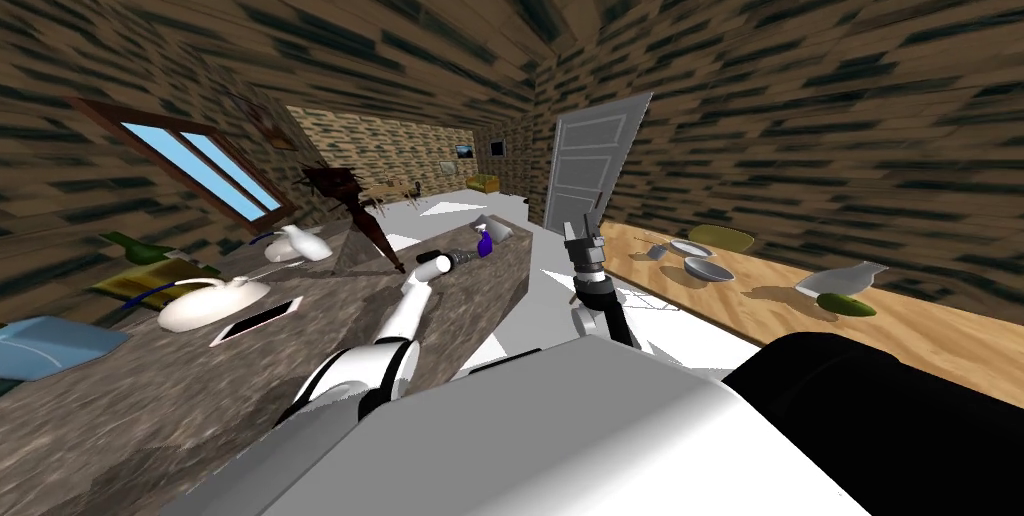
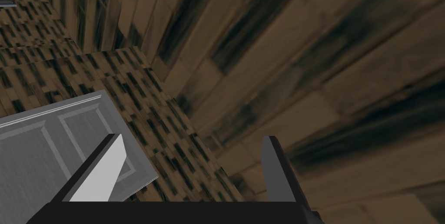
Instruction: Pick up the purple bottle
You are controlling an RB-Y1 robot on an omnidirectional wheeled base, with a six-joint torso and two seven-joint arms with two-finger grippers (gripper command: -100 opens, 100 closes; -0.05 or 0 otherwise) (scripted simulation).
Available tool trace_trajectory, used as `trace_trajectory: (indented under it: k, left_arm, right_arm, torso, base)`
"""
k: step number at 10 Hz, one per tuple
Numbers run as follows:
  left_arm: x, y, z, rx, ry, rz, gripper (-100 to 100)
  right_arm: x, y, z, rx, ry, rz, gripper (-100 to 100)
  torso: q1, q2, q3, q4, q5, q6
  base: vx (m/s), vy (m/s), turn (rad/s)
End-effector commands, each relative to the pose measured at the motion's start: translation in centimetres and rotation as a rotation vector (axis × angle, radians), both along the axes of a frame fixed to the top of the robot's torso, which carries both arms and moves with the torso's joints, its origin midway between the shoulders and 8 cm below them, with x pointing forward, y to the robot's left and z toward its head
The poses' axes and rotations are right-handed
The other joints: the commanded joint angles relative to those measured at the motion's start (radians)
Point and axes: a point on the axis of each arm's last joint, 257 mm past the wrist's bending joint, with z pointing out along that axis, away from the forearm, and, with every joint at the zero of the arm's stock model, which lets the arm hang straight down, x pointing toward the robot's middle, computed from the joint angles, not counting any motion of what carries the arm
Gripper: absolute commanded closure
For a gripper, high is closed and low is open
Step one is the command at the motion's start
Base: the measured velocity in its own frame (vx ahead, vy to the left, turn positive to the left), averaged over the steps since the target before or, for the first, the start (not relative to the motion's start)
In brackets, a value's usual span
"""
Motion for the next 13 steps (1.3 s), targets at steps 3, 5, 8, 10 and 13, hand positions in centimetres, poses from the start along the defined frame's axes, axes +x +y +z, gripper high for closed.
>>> trace_trajectory:
  k: [3,5,8,10,13]
  left_arm:
    - [0.2,-1.3,-0.4,-0.006,0.086,-0.037,-100]
    - [0.2,-2.0,-0.3,-0.007,0.128,-0.057,-100]
    - [0.2,-2.7,-0.2,-0.004,0.179,-0.078,-100]
    - [0.2,-3.2,0.1,-0.001,0.218,-0.097,-100]
    - [-0.2,-4.2,0.8,0.009,0.286,-0.134,-100]
  right_arm:
    - [0.0,0.0,0.0,0.0,0.0,0.0,0]
    - [0.0,0.0,0.0,0.0,0.0,0.0,0]
    - [0.0,0.0,0.0,0.0,0.0,0.0,0]
    - [0.0,0.0,0.0,0.0,0.0,0.0,0]
    - [0.0,0.0,0.0,0.0,0.0,0.0,0]
  torso:
    - [-0.003,0.0,0.0,0.0,0.0,-0.001]
    - [-0.002,-0.001,-0.001,0.0,0.0,-0.001]
    - [-0.001,-0.001,-0.001,0.0,0.0,0.0]
    - [-0.001,-0.001,-0.001,0.0,0.0,0.0]
    - [0.001,-0.003,-0.001,-0.001,0.0,0.0]
  base:
    - [0.011,0.05,-0.073]
    - [0.021,0.072,-0.13]
    - [0.018,0.069,-0.112]
    - [0.022,0.068,-0.115]
    - [0.037,0.087,-0.178]
